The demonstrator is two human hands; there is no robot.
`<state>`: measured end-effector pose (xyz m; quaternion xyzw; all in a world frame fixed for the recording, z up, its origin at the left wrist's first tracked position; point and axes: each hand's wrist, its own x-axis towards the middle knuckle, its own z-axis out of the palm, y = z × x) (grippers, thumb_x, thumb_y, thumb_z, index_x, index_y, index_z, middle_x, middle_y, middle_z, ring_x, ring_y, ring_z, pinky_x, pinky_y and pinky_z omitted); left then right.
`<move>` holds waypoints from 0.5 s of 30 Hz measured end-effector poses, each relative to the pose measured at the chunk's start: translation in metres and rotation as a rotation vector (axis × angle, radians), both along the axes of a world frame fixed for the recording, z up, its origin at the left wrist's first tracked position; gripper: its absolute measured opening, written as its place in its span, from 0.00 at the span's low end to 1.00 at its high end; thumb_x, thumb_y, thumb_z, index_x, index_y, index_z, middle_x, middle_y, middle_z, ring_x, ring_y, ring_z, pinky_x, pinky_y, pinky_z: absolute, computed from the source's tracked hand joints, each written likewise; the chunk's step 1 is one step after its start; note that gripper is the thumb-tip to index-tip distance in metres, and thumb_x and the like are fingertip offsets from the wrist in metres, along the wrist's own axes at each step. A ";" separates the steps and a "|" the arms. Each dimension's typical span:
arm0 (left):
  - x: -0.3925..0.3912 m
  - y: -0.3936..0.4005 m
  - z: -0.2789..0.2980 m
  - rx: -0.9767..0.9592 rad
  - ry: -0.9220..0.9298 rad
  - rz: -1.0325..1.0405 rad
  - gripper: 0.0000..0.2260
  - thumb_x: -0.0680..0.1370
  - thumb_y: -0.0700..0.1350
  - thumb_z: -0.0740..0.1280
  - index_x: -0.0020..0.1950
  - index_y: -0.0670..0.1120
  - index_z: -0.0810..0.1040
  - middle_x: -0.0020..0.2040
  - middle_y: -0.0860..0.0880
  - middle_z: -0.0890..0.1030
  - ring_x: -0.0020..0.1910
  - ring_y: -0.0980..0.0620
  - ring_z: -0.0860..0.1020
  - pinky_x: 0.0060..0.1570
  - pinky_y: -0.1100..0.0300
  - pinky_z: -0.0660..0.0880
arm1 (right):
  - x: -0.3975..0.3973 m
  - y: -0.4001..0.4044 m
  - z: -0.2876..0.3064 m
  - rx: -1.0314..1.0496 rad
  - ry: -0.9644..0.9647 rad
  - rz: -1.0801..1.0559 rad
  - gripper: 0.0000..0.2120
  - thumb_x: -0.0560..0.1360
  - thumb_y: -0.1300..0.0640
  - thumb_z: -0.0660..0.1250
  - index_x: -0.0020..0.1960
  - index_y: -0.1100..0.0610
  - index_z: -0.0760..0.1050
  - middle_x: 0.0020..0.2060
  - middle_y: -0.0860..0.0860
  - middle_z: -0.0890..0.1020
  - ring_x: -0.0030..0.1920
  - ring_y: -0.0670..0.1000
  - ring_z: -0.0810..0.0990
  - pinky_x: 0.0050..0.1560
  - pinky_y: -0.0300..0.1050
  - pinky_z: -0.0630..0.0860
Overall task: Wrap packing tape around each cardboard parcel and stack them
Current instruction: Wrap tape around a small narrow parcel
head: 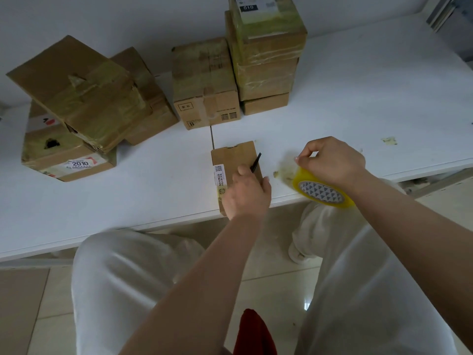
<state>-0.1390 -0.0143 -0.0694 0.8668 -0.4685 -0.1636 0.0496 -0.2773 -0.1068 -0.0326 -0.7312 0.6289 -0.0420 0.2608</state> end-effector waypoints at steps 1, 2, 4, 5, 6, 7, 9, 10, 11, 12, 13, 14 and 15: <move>-0.005 0.000 -0.003 -0.005 -0.048 -0.002 0.19 0.81 0.56 0.57 0.63 0.42 0.64 0.55 0.45 0.75 0.51 0.43 0.79 0.35 0.54 0.68 | 0.001 0.000 -0.001 -0.005 0.002 0.004 0.09 0.76 0.43 0.65 0.43 0.45 0.80 0.45 0.41 0.76 0.46 0.48 0.72 0.43 0.42 0.63; -0.008 -0.001 -0.006 -0.013 -0.080 -0.001 0.19 0.81 0.55 0.57 0.63 0.42 0.64 0.55 0.45 0.74 0.51 0.44 0.79 0.34 0.54 0.67 | 0.001 0.000 -0.001 -0.007 0.004 0.006 0.08 0.76 0.43 0.65 0.42 0.45 0.79 0.44 0.41 0.76 0.46 0.48 0.73 0.43 0.42 0.64; -0.010 -0.002 -0.010 -0.016 -0.120 -0.004 0.18 0.81 0.55 0.59 0.62 0.42 0.63 0.55 0.45 0.73 0.50 0.45 0.79 0.33 0.55 0.68 | 0.001 -0.001 0.000 -0.007 0.003 0.007 0.08 0.76 0.43 0.65 0.43 0.45 0.79 0.44 0.41 0.76 0.46 0.48 0.73 0.43 0.42 0.64; -0.011 -0.002 -0.011 -0.009 -0.129 -0.007 0.19 0.81 0.54 0.60 0.62 0.43 0.63 0.55 0.46 0.73 0.51 0.46 0.78 0.33 0.56 0.68 | 0.001 -0.001 0.001 -0.007 0.002 0.007 0.09 0.76 0.43 0.65 0.43 0.45 0.80 0.44 0.41 0.77 0.46 0.48 0.73 0.43 0.42 0.64; -0.012 -0.002 -0.012 0.001 -0.131 -0.005 0.19 0.80 0.54 0.62 0.62 0.43 0.62 0.56 0.46 0.72 0.51 0.46 0.77 0.34 0.56 0.68 | 0.001 -0.001 0.001 -0.006 0.002 0.010 0.09 0.76 0.44 0.65 0.43 0.46 0.80 0.44 0.41 0.77 0.46 0.48 0.73 0.43 0.42 0.64; -0.014 -0.001 -0.013 0.011 -0.131 -0.003 0.21 0.79 0.54 0.64 0.62 0.43 0.62 0.56 0.46 0.72 0.52 0.47 0.76 0.34 0.57 0.68 | 0.001 0.000 0.001 -0.006 0.006 0.015 0.09 0.76 0.44 0.65 0.43 0.46 0.80 0.44 0.41 0.77 0.46 0.48 0.74 0.43 0.42 0.65; -0.016 0.001 -0.013 0.013 -0.134 -0.019 0.24 0.76 0.55 0.68 0.62 0.43 0.62 0.56 0.46 0.71 0.53 0.48 0.75 0.36 0.57 0.69 | 0.003 0.002 0.000 -0.009 0.013 0.030 0.08 0.76 0.44 0.65 0.43 0.46 0.80 0.44 0.41 0.77 0.46 0.48 0.74 0.44 0.42 0.65; -0.016 0.003 -0.012 0.010 -0.129 -0.038 0.25 0.76 0.56 0.69 0.62 0.43 0.61 0.57 0.46 0.71 0.54 0.48 0.74 0.37 0.57 0.69 | 0.003 0.002 0.000 -0.011 0.011 0.031 0.08 0.76 0.44 0.65 0.43 0.46 0.80 0.44 0.41 0.77 0.46 0.48 0.74 0.44 0.42 0.65; -0.015 0.004 -0.009 0.002 -0.109 -0.054 0.27 0.75 0.58 0.69 0.62 0.43 0.61 0.57 0.47 0.71 0.55 0.48 0.74 0.39 0.57 0.69 | 0.002 0.002 0.001 -0.011 0.007 0.027 0.08 0.76 0.44 0.65 0.43 0.45 0.80 0.44 0.41 0.77 0.46 0.48 0.74 0.44 0.42 0.65; -0.011 0.007 -0.006 -0.011 -0.073 -0.055 0.28 0.74 0.60 0.68 0.62 0.43 0.62 0.58 0.47 0.71 0.56 0.48 0.74 0.40 0.56 0.69 | 0.000 0.002 0.000 -0.007 0.000 0.022 0.08 0.76 0.44 0.65 0.43 0.45 0.80 0.44 0.41 0.77 0.46 0.48 0.74 0.44 0.42 0.65; -0.004 0.010 -0.002 -0.035 -0.024 -0.032 0.30 0.74 0.62 0.67 0.63 0.43 0.63 0.59 0.46 0.72 0.56 0.47 0.75 0.42 0.55 0.70 | -0.001 0.002 0.000 -0.003 -0.008 0.021 0.08 0.76 0.44 0.65 0.44 0.46 0.80 0.45 0.41 0.77 0.46 0.47 0.74 0.43 0.42 0.65; 0.007 0.014 0.001 -0.074 0.023 0.016 0.31 0.74 0.64 0.66 0.64 0.43 0.63 0.59 0.46 0.72 0.57 0.46 0.75 0.44 0.53 0.70 | -0.001 0.001 0.000 -0.002 -0.015 0.022 0.09 0.76 0.43 0.65 0.44 0.46 0.80 0.45 0.41 0.77 0.46 0.47 0.74 0.43 0.42 0.65; 0.020 0.016 0.005 -0.127 0.063 0.075 0.31 0.75 0.64 0.64 0.66 0.42 0.64 0.61 0.45 0.73 0.58 0.44 0.76 0.47 0.53 0.72 | -0.002 0.001 0.000 -0.002 -0.015 0.025 0.09 0.76 0.43 0.65 0.45 0.46 0.80 0.45 0.41 0.77 0.46 0.47 0.73 0.43 0.42 0.65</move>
